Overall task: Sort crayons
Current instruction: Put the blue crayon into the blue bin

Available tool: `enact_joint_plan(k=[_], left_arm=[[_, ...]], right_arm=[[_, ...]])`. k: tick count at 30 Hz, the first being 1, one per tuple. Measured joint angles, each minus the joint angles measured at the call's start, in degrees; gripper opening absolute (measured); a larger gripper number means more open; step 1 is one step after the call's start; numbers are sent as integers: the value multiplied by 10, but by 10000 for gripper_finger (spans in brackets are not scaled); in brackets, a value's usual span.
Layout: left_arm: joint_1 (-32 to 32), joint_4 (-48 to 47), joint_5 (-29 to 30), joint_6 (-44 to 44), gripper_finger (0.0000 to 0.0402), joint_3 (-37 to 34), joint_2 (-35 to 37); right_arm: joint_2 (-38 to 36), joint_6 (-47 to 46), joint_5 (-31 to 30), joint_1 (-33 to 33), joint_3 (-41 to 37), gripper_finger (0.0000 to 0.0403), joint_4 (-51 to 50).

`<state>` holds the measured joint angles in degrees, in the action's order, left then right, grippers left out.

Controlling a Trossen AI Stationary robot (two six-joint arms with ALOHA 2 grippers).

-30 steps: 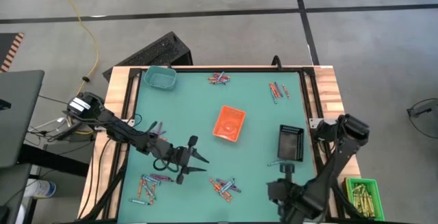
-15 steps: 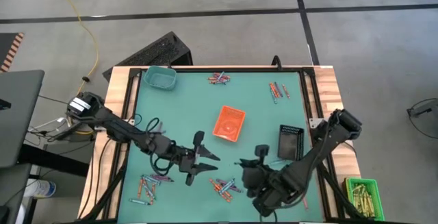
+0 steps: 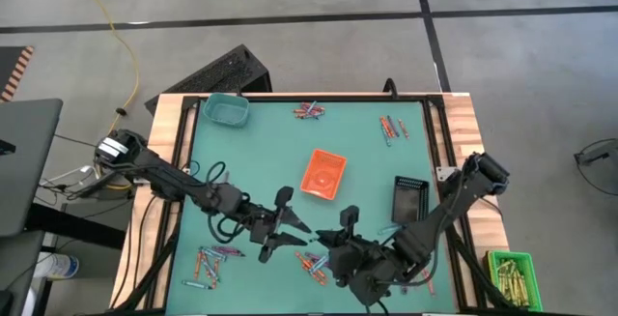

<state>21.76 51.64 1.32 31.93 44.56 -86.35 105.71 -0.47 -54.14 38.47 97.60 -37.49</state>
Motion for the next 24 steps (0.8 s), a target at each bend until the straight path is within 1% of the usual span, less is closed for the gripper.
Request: enact_joint_plan(k=[4, 9, 14, 17, 22, 24], left_arm=[[2, 18, 0, 10, 135, 0, 0], [2, 31, -2, 15, 135, 0, 0], [2, 28, -5, 17, 127, 0, 0], [2, 24, 10, 18, 100, 0, 0], [2, 20, 9, 29, 32, 0, 0], [2, 20, 9, 37, 14, 0, 0]], right_arm=[[0, 11, 2, -12, 0, 5, 14], [0, 23, 38, -27, 0, 5, 38], [0, 42, 48, -37, 0, 5, 59], [0, 54, 49, -38, 0, 5, 70], [0, 54, 51, -40, 0, 5, 67], [0, 52, 52, -41, 0, 5, 66]])
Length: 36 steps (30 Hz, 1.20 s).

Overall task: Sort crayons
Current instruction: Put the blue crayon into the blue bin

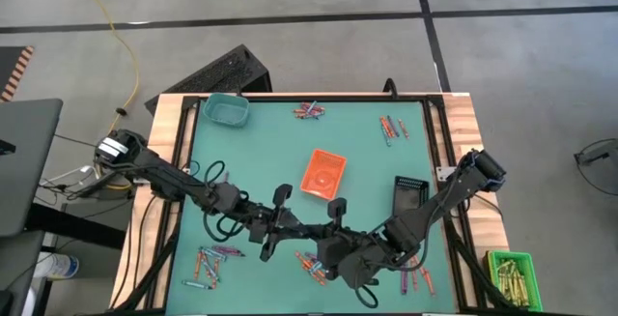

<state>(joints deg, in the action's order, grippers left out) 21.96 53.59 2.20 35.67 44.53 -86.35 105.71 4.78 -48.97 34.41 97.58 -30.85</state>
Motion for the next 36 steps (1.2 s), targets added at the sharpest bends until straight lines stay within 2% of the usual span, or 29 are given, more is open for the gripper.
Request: enact_joint_plan(k=[7, 12, 17, 22, 27, 30, 36], left_arm=[[0, -3, -2, 7, 14, 0, 0], [0, -18, 20, 15, 7, 0, 0], [-9, -78, 77, 27, 7, 0, 0], [-37, -164, 172, 43, 7, 0, 1], [-98, -292, 248, 51, 7, 0, 20], [-152, -361, 268, 45, 7, 0, 37], [-289, -463, 272, 47, 8, 0, 69]], right_arm=[[0, -14, 11, -1, 0, 9, -4], [0, -74, 12, -9, 0, 54, -56], [0, -206, 11, -12, 0, 118, -185], [0, -400, 12, -7, -6, 170, -361], [0, -558, 29, 18, -43, 187, -483], [0, -612, 40, 38, -75, 186, -493], [1, -703, 41, 85, -123, 173, -502]])
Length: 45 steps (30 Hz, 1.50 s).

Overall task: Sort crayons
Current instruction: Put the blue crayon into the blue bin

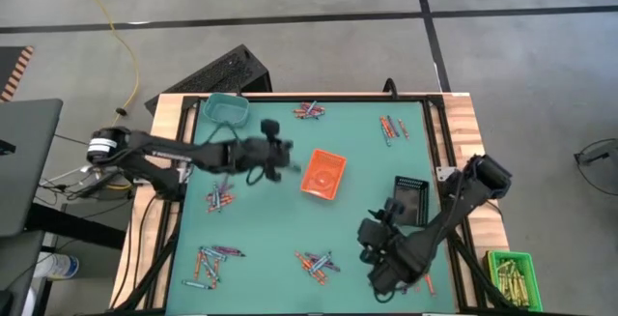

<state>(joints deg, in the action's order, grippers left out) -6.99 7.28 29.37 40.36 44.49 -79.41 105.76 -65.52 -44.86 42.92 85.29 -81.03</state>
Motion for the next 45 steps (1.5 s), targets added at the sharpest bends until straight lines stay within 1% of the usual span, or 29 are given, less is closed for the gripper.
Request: enact_joint_plan(k=[4, 6, 11, 15, 20, 23, 26, 28, 33, 39, 45], left_arm=[[-93, -69, -19, 51, 10, 0, 5], [-135, -105, -21, 74, 10, 0, 5], [-228, -159, -21, 117, 11, 0, 5], [-286, -172, -22, 157, 12, 0, 5], [-346, -178, -21, 207, 12, 0, 5], [-379, -190, -38, 215, 13, 0, 5], [-390, -180, -70, 223, 13, 0, 1], [-391, -166, -72, 228, 13, 0, -10], [-397, -176, -73, 228, 15, 0, -51], [-393, -165, -25, 220, 45, 0, -111], [-393, -158, -15, 196, 79, 0, -122]], right_arm=[[0, -61, 0, 31, -32, 165, 4], [0, -91, 0, 46, -45, 162, 2], [0, -163, 1, 79, -64, 154, -9], [0, -201, 0, 95, -69, 147, -16], [0, -222, 0, 100, -69, 141, -21], [0, -230, 0, 101, -69, 138, -21], [0, -232, 0, 101, -69, 137, -21], [0, -236, 0, 101, -69, 137, -20], [0, -245, 15, 105, -69, 137, -19], [0, -266, 16, 116, -69, 136, -17], [0, -276, 17, 122, -69, 136, -21]])
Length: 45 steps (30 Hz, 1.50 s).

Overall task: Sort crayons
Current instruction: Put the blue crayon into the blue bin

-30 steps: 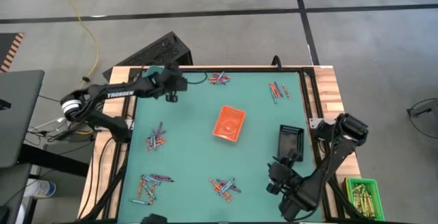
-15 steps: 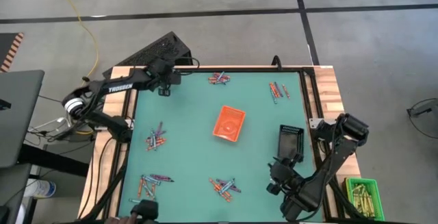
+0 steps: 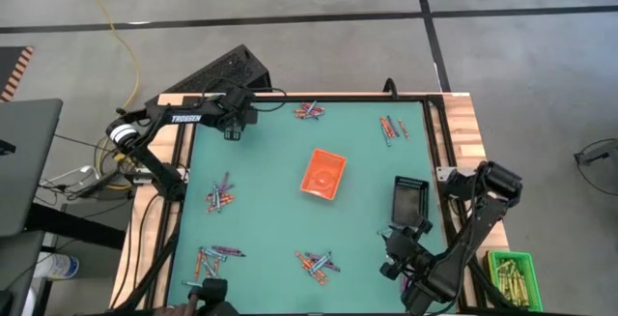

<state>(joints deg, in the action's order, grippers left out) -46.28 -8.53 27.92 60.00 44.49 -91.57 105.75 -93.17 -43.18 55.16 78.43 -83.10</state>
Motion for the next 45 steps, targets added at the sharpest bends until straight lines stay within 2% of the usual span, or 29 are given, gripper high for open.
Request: enact_joint_plan(k=[7, 14, 23, 29, 35, 41, 45], left_arm=[[2, 4, 14, -18, 109, 0, 18], [10, 3, 28, -22, 117, 0, 69], [51, -12, 23, -80, 117, 0, 167], [142, -10, -29, -159, 117, 0, 235], [260, 11, -66, -239, 117, 0, 267], [380, 54, -76, -292, 117, 0, 266], [449, 65, -82, -315, 117, 0, 257]], right_arm=[[0, 0, 1, 0, 0, 136, -6], [0, 22, 32, 3, 0, 136, -7], [0, 186, 60, 6, 0, 136, -5], [0, 338, 61, -38, 0, 136, -2], [0, 507, 97, -95, 0, 136, 42], [0, 655, 178, -158, -3, 136, 87], [-1, 717, 271, -196, -39, 137, 115]])
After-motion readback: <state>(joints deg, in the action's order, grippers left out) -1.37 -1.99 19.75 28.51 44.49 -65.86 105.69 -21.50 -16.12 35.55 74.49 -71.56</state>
